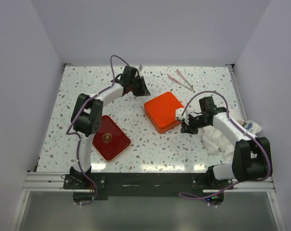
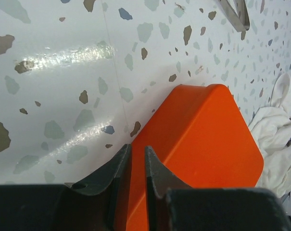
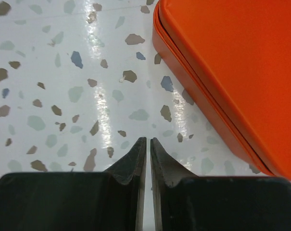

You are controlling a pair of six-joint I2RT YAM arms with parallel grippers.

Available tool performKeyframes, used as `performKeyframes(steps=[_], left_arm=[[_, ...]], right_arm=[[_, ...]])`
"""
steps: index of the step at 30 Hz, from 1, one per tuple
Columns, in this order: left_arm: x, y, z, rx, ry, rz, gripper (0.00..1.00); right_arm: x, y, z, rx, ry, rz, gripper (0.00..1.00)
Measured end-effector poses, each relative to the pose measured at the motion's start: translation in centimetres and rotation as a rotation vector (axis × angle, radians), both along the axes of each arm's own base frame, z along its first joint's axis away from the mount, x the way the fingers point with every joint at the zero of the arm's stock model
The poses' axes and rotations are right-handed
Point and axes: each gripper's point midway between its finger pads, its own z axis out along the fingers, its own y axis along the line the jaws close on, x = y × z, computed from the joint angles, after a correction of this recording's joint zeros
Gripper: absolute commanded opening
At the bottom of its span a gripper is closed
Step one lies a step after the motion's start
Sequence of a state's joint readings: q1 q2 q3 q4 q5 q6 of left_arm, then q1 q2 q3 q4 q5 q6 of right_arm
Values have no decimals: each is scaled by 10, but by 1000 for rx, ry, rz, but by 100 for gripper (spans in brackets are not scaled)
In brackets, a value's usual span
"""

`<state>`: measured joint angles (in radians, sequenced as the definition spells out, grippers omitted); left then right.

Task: Pack the cookies
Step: Close the box lid on the packing box.

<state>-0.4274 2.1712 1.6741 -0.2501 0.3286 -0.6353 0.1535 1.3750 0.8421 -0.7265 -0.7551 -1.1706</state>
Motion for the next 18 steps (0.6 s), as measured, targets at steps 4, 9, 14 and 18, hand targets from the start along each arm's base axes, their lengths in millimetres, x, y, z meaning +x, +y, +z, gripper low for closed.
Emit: performKeyframes(steps=[4, 9, 14, 18], left_arm=[[-5, -8, -5, -2, 12, -21, 21], [-9, -14, -5, -7, 14, -36, 21], [-10, -15, -9, -9, 26, -35, 21], [-11, -16, -11, -11, 31, -39, 21]], right_arm=[[10, 7, -16, -61, -93, 48, 14], [29, 19, -27, -110, -184, 79, 15], [39, 27, -32, -136, -243, 91, 15], [40, 29, -37, -150, -262, 88, 15]])
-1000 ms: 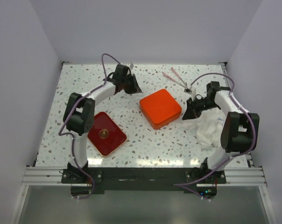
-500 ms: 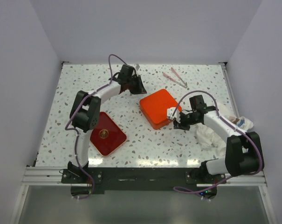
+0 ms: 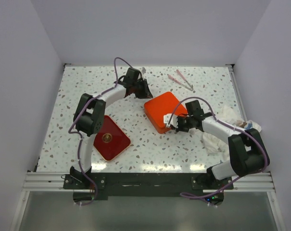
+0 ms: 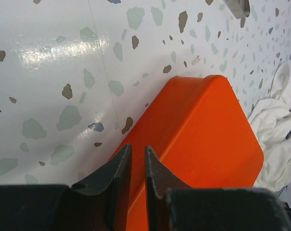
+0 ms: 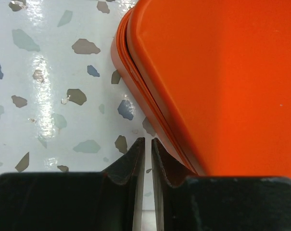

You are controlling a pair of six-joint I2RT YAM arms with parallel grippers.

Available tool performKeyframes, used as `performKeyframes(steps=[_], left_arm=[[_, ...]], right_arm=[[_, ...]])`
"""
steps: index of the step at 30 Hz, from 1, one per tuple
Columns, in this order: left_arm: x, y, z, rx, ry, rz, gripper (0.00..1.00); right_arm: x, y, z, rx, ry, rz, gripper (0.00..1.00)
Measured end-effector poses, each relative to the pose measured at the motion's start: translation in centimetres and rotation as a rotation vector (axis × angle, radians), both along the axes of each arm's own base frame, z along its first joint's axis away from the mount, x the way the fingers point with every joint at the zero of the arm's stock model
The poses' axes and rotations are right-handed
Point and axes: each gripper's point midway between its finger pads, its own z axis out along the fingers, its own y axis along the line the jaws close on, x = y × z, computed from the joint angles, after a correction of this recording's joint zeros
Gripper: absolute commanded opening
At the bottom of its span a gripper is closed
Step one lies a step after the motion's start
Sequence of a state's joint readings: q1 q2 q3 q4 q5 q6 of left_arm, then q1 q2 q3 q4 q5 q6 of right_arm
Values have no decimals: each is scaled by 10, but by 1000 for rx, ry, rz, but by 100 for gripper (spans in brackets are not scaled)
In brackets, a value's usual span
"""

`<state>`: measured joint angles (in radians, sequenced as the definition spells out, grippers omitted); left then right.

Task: Pack the cookies
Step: Close the box lid on the packing box.

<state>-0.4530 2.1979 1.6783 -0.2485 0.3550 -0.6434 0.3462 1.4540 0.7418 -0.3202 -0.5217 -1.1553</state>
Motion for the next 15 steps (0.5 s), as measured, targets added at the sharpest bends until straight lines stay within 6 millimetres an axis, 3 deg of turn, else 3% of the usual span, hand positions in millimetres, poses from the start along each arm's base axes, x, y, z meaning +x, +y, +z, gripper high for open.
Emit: performKeyframes(steps=[15], left_arm=[[-4, -9, -3, -7, 1, -22, 21]], right_arm=[[7, 1, -12, -22, -16, -57, 16]])
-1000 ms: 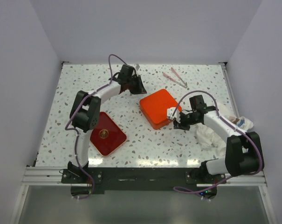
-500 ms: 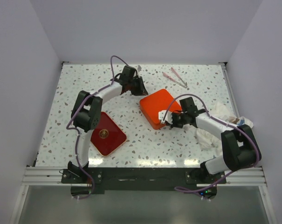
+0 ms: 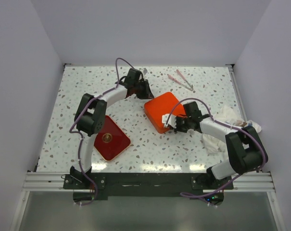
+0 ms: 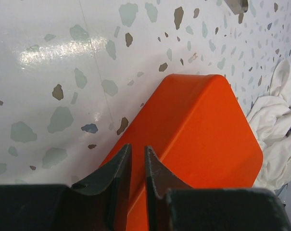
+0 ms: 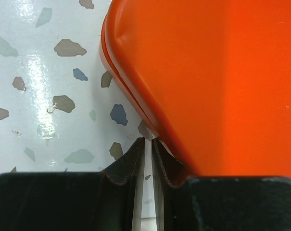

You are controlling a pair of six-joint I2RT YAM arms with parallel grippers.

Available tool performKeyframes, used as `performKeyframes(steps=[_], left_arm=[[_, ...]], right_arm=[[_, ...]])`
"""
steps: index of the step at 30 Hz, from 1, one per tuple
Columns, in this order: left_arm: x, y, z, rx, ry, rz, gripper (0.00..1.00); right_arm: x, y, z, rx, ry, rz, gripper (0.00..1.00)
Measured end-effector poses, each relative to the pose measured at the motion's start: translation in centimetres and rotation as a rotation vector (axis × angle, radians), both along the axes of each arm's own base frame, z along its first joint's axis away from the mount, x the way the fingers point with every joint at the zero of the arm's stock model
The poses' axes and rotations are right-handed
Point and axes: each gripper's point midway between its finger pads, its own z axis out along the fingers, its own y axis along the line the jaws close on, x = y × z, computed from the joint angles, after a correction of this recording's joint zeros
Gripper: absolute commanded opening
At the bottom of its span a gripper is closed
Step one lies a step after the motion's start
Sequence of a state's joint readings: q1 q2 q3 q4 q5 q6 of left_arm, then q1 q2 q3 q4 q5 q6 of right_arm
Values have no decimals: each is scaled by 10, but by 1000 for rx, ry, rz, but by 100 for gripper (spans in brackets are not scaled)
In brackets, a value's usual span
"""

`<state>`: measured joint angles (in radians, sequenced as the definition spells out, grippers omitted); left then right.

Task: Pack the cookies
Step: Close the box lid on the packing box.

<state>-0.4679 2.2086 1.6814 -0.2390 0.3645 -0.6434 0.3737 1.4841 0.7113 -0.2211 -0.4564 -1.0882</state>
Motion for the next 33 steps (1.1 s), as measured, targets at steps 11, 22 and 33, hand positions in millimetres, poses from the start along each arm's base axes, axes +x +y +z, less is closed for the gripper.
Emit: performKeyframes(steps=[11, 22, 33], left_arm=[[2, -1, 2, -5, -13, 0, 22], [3, 5, -4, 28, 8, 45, 24], [29, 41, 1, 56, -1, 162, 26]], right_arm=[[2, -1, 0, 1, 9, -40, 18], [-9, -5, 1, -9, 44, -49, 20], [-27, -15, 44, 90, 134, -127, 19]])
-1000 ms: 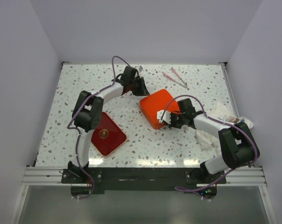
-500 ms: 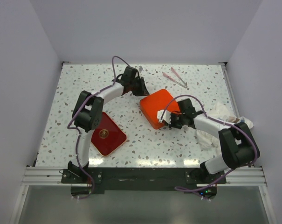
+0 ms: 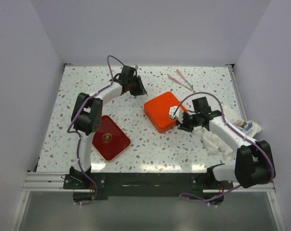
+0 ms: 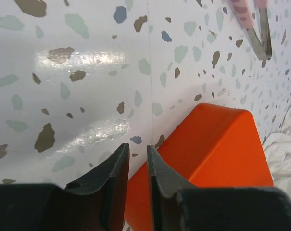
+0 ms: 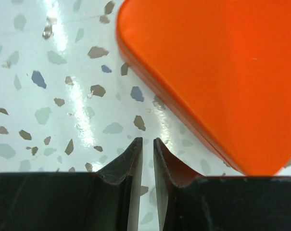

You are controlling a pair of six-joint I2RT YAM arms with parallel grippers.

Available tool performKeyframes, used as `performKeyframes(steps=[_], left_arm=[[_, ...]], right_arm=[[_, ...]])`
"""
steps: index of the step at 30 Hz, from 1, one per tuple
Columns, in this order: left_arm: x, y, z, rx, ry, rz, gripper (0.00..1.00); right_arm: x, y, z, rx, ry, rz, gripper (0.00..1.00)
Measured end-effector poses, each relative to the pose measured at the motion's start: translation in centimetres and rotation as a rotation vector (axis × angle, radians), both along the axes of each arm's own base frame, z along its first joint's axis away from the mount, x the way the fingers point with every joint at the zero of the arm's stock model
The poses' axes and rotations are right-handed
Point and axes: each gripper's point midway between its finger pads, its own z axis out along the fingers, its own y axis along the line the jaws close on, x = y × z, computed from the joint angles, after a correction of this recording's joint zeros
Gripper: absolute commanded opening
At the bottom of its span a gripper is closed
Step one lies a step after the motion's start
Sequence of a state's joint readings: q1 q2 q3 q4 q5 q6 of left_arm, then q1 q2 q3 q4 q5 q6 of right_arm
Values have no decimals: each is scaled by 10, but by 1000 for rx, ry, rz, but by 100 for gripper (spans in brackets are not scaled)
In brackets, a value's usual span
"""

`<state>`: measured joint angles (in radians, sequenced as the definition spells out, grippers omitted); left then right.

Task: Pack the cookies
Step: Close the box lid on the packing box.

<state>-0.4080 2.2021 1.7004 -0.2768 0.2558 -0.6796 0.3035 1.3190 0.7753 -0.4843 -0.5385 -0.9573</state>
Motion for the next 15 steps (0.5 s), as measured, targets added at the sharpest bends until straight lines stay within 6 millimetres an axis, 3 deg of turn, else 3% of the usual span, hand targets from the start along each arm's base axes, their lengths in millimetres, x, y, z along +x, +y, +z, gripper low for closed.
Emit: performKeyframes(steps=[4, 8, 11, 15], left_arm=[[0, 19, 19, -16, -33, 29, 22], [-21, 21, 55, -82, -97, 0, 21], [-46, 8, 81, -151, -150, -59, 20], [-76, -23, 93, -226, -183, -152, 20]], right_arm=[[28, -3, 45, 135, 62, -156, 18], [59, 14, 85, 282, 133, -248, 17], [69, 27, 81, 348, 282, -320, 16], [82, 38, 46, 372, 541, -457, 15]])
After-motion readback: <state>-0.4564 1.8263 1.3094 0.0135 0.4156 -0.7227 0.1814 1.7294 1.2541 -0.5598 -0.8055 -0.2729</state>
